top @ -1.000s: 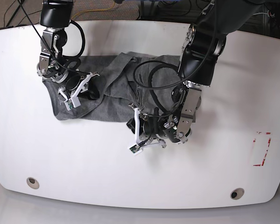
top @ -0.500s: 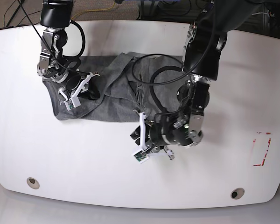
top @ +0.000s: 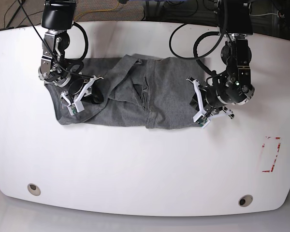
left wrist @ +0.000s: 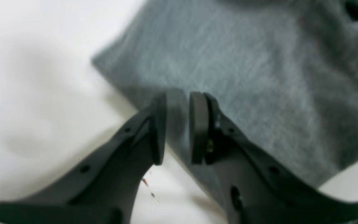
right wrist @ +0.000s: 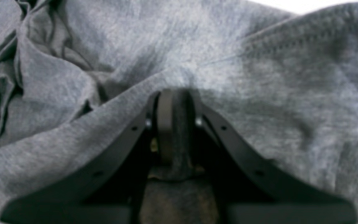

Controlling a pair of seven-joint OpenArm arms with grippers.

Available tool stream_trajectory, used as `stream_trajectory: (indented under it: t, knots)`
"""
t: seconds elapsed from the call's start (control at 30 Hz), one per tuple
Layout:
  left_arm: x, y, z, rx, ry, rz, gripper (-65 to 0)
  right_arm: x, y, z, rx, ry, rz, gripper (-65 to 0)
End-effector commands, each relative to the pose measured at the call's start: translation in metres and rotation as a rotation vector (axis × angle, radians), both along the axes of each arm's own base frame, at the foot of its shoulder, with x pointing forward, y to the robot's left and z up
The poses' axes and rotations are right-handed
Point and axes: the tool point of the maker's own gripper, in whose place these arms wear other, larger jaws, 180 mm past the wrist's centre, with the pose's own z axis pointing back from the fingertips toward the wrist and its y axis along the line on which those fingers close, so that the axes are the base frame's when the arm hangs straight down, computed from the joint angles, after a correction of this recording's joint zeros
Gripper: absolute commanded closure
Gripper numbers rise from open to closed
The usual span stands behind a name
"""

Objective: Layout the t-shirt on the table in an organized manner, then fold the t-shirt properly
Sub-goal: 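Move the left gripper back to the shirt's folded edge and grasp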

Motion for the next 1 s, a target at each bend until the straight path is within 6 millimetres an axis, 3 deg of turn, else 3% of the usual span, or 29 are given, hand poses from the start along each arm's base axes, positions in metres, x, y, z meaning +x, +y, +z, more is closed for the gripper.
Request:
stream_trajectory:
  t: [0.0,0.37,0.53,0.67,0.87,0.97]
  knots:
    - [0.003,0.0,0.007,-0.024,-0.029,0.009,-10.3,-0.004,-0.008,-0.007,-0.058,0.039,0.01,-8.6]
    - [-0.014,0.002,-0.043,-0.066,0.121,0.035,-10.3,-0.003,-0.008,-0.006,-0.059,0.036,0.01,-8.7]
    - [-0.014,0.002,-0.059,-0.098,0.161,0.048,-10.3,0.009,-0.008,0.009,-0.064,-0.011,0.012,-9.5]
    - [-0.018,0.006,-0.069,-0.094,0.194,0.055,-10.3,0.015,-0.008,0.019,-0.063,-0.038,0.013,-21.1]
    - [-0.02,0.014,-0.071,-0.076,0.201,0.059,-10.3,0.027,-0.025,0.061,-0.07,-0.086,-0.023,-50.4]
    - [-0.021,0.018,-0.072,-0.067,0.204,0.06,-10.3,0.033,-0.033,0.083,-0.078,-0.119,-0.039,-61.7]
